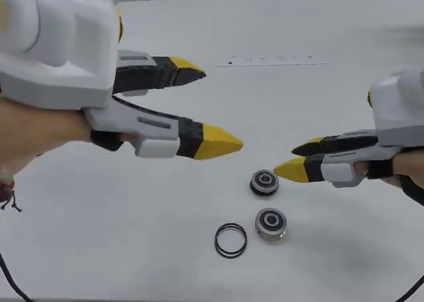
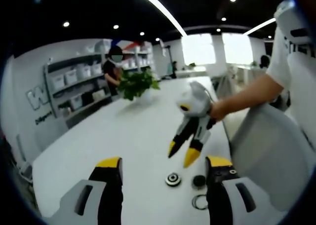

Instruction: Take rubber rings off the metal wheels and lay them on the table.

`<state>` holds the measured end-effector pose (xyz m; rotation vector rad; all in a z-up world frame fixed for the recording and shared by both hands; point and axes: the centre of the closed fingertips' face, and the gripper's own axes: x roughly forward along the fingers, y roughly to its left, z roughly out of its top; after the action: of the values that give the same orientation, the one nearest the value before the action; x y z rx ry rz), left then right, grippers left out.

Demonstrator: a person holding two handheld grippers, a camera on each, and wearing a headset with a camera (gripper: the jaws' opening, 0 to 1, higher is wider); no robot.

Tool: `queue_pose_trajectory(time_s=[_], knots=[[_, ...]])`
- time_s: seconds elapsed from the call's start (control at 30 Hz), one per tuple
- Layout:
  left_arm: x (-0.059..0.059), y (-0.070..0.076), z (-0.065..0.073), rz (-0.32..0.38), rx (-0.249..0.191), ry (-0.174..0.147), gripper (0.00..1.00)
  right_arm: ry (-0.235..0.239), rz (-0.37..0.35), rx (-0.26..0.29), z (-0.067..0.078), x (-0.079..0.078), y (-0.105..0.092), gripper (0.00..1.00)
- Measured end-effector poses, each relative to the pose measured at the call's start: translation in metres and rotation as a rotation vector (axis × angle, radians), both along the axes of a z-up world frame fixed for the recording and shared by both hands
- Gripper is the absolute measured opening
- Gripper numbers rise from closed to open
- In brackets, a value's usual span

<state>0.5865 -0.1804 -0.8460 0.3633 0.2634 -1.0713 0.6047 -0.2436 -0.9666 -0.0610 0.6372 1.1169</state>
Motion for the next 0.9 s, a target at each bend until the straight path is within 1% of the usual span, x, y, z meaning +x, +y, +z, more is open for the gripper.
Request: queue_pose_trajectory(time_s=[0.13, 0.27, 0.37, 0.47, 0.5, 0.53, 0.57, 0.6, 0.63, 0.7, 0.77, 0.8, 0.83, 0.9], knots=[[0.010, -0.012, -0.002, -0.022, -0.018, 0.001, 0.68, -0.008, 0.012, -0.017, -0.007, 0.000, -0.003, 0.35], [0.020, -0.019, -0.007, -0.027, -0.023, -0.002, 0.65, -0.005, 0.014, -0.024, -0.013, 0.001, -0.003, 0.35], [0.028, -0.024, -0.013, -0.024, -0.036, 0.009, 0.63, -0.012, 0.021, -0.035, -0.017, 0.001, -0.003, 0.34], [0.029, -0.032, -0.020, -0.025, -0.033, 0.007, 0.60, -0.017, 0.028, -0.043, -0.022, -0.001, -0.001, 0.34], [0.030, -0.033, -0.021, -0.024, -0.032, 0.009, 0.59, -0.023, 0.036, -0.053, -0.024, -0.001, 0.000, 0.33], [0.031, -0.035, -0.026, -0.023, -0.029, 0.015, 0.59, -0.041, 0.054, -0.070, -0.026, -0.002, 0.000, 0.32], [0.031, -0.036, -0.031, -0.027, -0.015, 0.012, 0.57, -0.069, 0.075, -0.085, -0.027, -0.003, 0.000, 0.31], [0.030, -0.038, -0.035, -0.034, -0.004, 0.001, 0.56, -0.089, 0.084, -0.094, -0.029, -0.004, 0.001, 0.30], [0.029, -0.040, -0.041, -0.039, 0.005, -0.004, 0.54, -0.079, 0.081, -0.090, -0.031, -0.005, 0.002, 0.30], [0.029, -0.043, -0.048, -0.042, 0.013, 0.000, 0.51, -0.096, 0.088, -0.084, -0.032, -0.006, 0.004, 0.31], [0.028, -0.048, -0.057, -0.047, 0.006, 0.016, 0.50, -0.092, 0.090, -0.087, -0.034, -0.006, 0.006, 0.32], [0.025, -0.051, -0.064, -0.057, 0.004, 0.039, 0.49, -0.085, 0.091, -0.099, -0.037, -0.007, 0.006, 0.32], [0.025, -0.052, -0.070, -0.061, 0.009, 0.050, 0.48, -0.088, 0.093, -0.108, -0.039, -0.007, 0.005, 0.32], [0.026, -0.053, -0.084, -0.050, 0.021, 0.047, 0.43, -0.096, 0.098, -0.118, -0.042, -0.008, 0.005, 0.31]])
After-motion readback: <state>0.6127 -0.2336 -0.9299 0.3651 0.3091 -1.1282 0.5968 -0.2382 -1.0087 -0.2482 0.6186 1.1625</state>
